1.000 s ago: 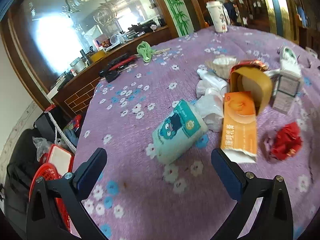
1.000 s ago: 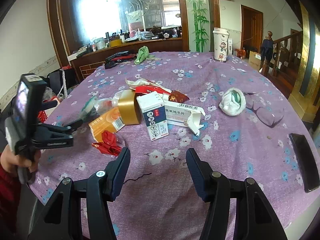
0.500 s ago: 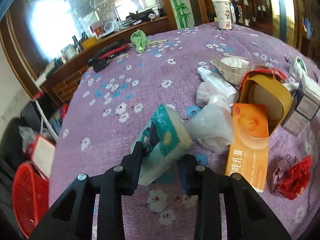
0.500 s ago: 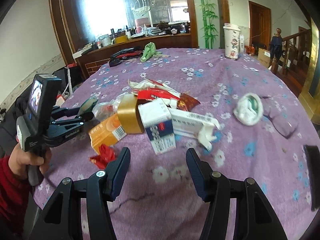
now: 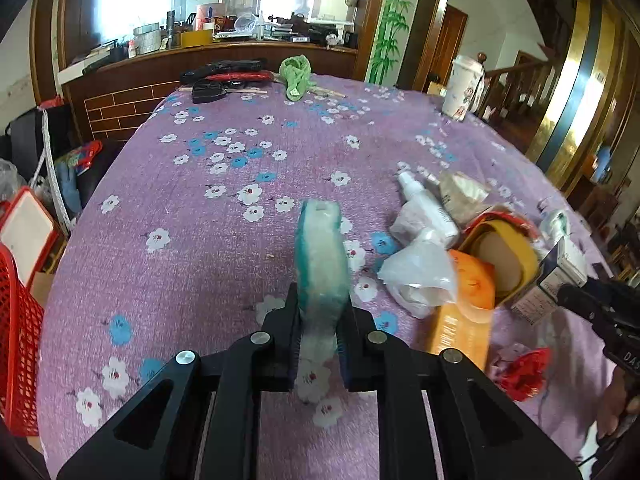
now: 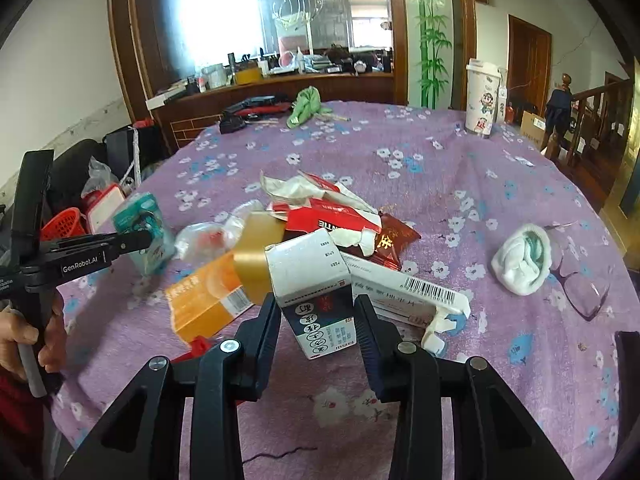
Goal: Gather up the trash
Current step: 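Carry the tissue pack and white box over the red wastebasket with both grippers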
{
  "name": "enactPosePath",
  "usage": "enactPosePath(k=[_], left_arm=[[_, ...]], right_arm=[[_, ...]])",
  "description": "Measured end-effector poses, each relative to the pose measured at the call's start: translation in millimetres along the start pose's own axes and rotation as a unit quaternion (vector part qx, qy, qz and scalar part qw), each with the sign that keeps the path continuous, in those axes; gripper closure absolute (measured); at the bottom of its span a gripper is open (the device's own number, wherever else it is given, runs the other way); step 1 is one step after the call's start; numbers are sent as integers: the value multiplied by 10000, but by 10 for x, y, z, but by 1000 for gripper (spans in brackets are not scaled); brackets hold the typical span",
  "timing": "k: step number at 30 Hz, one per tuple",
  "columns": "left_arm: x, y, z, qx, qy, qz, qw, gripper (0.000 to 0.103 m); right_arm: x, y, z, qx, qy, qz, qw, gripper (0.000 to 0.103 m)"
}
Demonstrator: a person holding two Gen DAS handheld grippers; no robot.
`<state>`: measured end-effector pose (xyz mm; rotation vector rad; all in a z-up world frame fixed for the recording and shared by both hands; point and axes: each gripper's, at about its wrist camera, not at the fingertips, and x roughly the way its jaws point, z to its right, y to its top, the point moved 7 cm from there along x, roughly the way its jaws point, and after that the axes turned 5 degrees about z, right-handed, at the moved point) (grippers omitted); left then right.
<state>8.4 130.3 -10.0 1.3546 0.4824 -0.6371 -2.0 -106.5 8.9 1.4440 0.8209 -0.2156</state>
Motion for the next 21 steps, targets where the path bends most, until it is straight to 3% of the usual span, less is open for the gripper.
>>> enactPosePath(k=[9,21], left_arm=[[-319,-5,78,-74,-156,280,9995,89],[-69,-161,62,-103,42,-101,9999,91]], right_arm=[[-347,78,-96,138,239,241,9993,63],[-440,55,-223,106,299,247,9992,63]])
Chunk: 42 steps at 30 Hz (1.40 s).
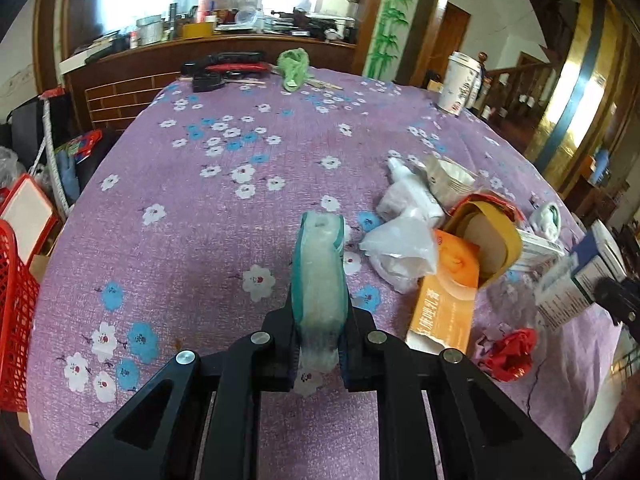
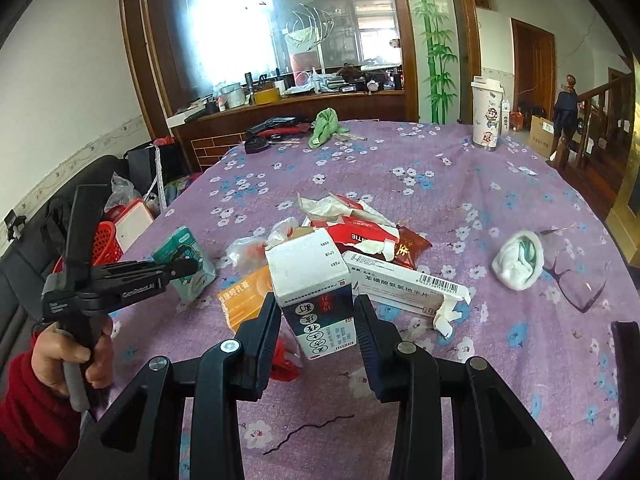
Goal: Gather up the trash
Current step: 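Carry the tissue pack and white box over the red wastebasket with both grippers, then open both grippers to drop the tissue pack and white box into the basket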
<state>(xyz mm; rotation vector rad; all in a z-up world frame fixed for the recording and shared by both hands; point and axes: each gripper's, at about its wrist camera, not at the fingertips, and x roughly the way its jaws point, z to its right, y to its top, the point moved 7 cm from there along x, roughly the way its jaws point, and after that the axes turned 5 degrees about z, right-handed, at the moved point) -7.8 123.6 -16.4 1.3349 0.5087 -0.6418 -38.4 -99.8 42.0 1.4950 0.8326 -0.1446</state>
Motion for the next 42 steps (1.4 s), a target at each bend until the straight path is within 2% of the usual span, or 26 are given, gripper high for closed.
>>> enactPosePath(k=[5,13,21,28,34,42], left_arm=[[-180,23,-31,-62,63,259,9996,92],[-763,114,-242,-256,165,702,9971,92],[-1353,91,-905,-697,721,1033,9896,91],[-1735,-63,-1742,-1204,1360,1192,9761,91],[-1843,-251,-2327,-1606,1688,1133,9659,91],[-1791,-353,-2704,-1745,1892,996,9612,91]], right_arm=[[0,16,-53,17,150,-35,9999,63],[128,153,-502,-174,700,-188,9972,63],[336,334,-1256,-536,1333,-407,9888,63],[592,448,-2024,-834,1839,-636,9773,63],[880,485,-2670,-962,2209,-909,9663,62],[1205,556,-3414,-1200,2487,-1096,9548,62]])
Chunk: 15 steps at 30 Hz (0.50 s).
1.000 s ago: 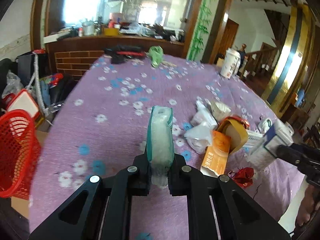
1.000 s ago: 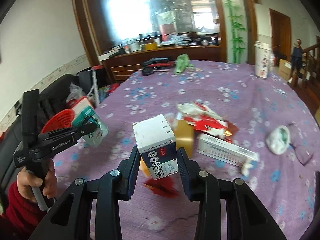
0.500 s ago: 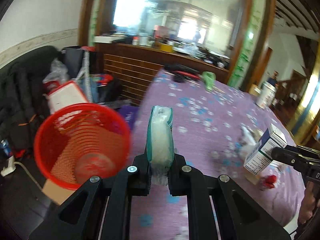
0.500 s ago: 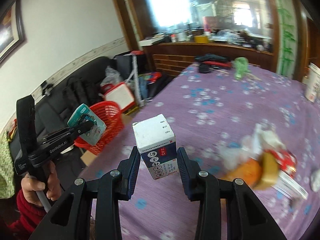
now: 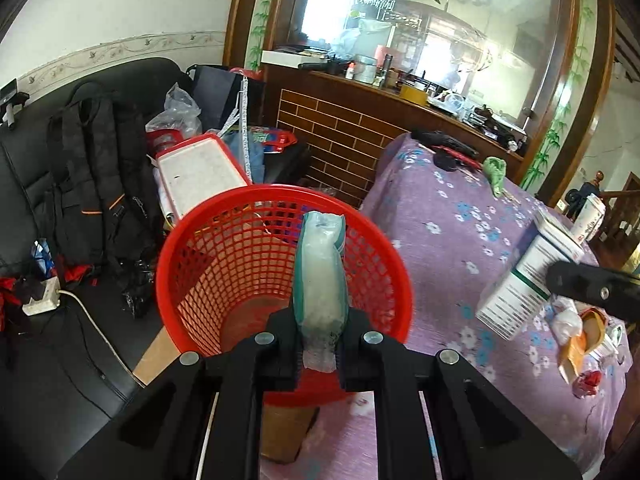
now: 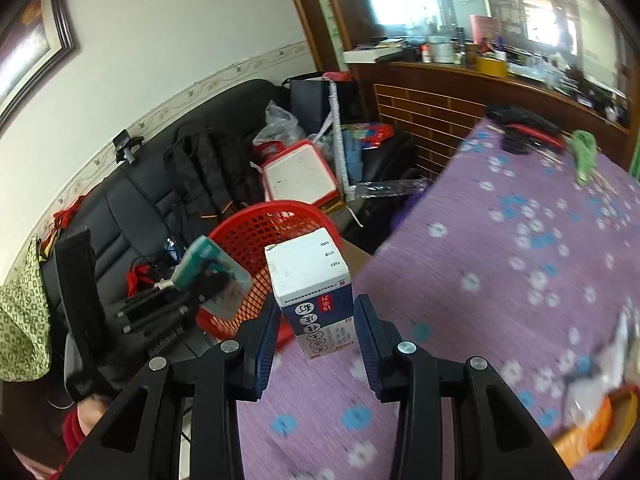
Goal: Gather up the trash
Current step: 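Open both grippers to drop the tissue pack and white box into the basket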
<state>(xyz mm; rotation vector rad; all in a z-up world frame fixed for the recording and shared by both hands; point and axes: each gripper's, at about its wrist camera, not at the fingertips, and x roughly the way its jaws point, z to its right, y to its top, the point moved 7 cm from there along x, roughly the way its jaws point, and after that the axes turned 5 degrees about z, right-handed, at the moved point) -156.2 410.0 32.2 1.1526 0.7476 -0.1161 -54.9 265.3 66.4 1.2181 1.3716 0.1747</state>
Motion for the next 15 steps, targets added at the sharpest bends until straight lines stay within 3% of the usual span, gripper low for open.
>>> enactPosePath(k=[8,10,12,15], left_arm=[[122,56,-189,-99,119,17,9999,90],[147,69,-230,-103,196,29,9998,82],[160,80,-278,-155,252,13,9996,55],[105,102,-284,-76,319,128,9994,52]], right_arm=[[592,177,-263,41,156,-235,9996,61],[721,221,-295,83,142,-256,9995,61],[761,225,-302,131,176,-280,9994,61],[661,206,-275,68,136,-156,9998,61]])
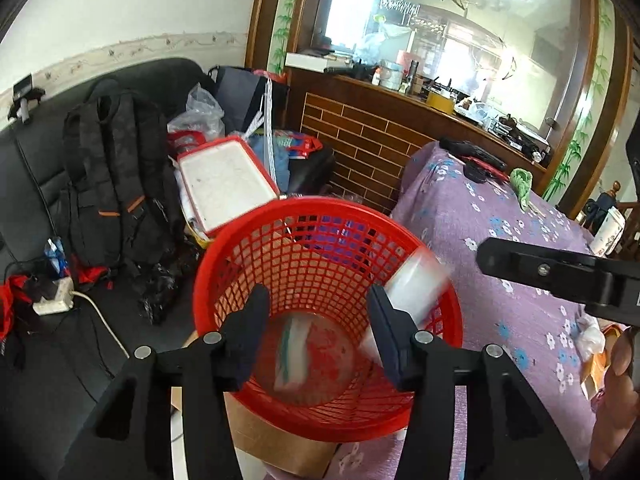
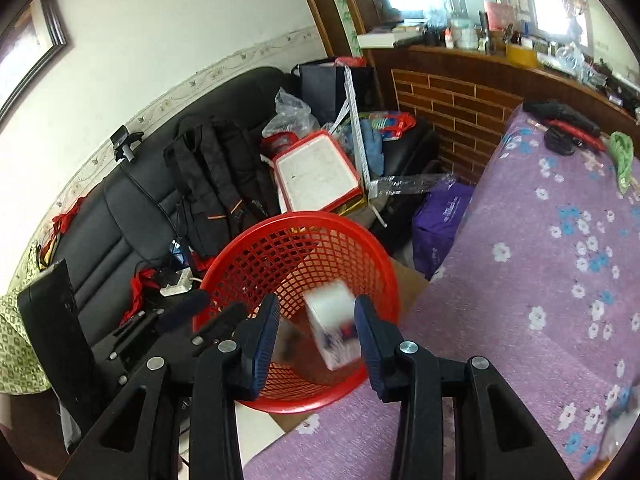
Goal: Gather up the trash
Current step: 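Open both grippers to drop the tissue pack and white box into the basket, then return the left gripper to grasp the red wrapper while the right reaches the table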
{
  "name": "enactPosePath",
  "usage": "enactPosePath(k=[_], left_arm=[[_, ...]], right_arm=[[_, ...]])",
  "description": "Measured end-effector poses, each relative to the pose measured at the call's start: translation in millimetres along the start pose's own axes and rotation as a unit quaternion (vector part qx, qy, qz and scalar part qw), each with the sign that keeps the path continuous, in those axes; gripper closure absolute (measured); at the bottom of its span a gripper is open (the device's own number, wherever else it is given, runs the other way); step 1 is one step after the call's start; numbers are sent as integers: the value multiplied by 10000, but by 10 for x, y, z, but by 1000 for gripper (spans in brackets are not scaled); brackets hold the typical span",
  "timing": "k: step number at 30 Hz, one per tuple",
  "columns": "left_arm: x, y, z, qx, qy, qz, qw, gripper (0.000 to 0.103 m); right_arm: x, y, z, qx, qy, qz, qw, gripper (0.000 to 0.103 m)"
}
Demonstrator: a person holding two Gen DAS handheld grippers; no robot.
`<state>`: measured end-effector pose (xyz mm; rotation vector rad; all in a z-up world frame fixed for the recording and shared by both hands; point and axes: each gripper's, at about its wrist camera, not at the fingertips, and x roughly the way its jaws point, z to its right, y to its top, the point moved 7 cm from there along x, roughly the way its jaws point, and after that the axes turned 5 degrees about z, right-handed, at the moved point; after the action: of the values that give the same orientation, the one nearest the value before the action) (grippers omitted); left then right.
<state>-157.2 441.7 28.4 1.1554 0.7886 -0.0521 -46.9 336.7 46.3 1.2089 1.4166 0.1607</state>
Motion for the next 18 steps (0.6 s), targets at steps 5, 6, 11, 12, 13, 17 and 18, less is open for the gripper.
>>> enactPosePath(k=[5,6,11,12,13,17,18], left_arm=[[-105,13,123,-40,-80,87,9999,50],[-154,9,217,1,-128,128,9998,49],[-366,-43,858,452,-570,270,9970,44],[-394,-59,990,530,-684,268,9959,43],[-437,-83,1185,627,-857,257,9940,42],[-515,-256,1830,957,-1451,43,9848,40],[-525,-303,1941,1024,-1548,-4,9826,39]], right_arm=[[-379,-121,170,74,-47,117,9999,59],[-466,-153,216,97,-55,146,9998,57],[-1037,-376,566,406,-193,430,9981,56],[-1183,-429,663,484,-211,523,9972,56],[-1315,-472,759,547,-276,608,9963,56],[-1900,-739,1216,882,-646,951,9894,56],[-2057,-835,1365,1003,-767,1023,9867,56]])
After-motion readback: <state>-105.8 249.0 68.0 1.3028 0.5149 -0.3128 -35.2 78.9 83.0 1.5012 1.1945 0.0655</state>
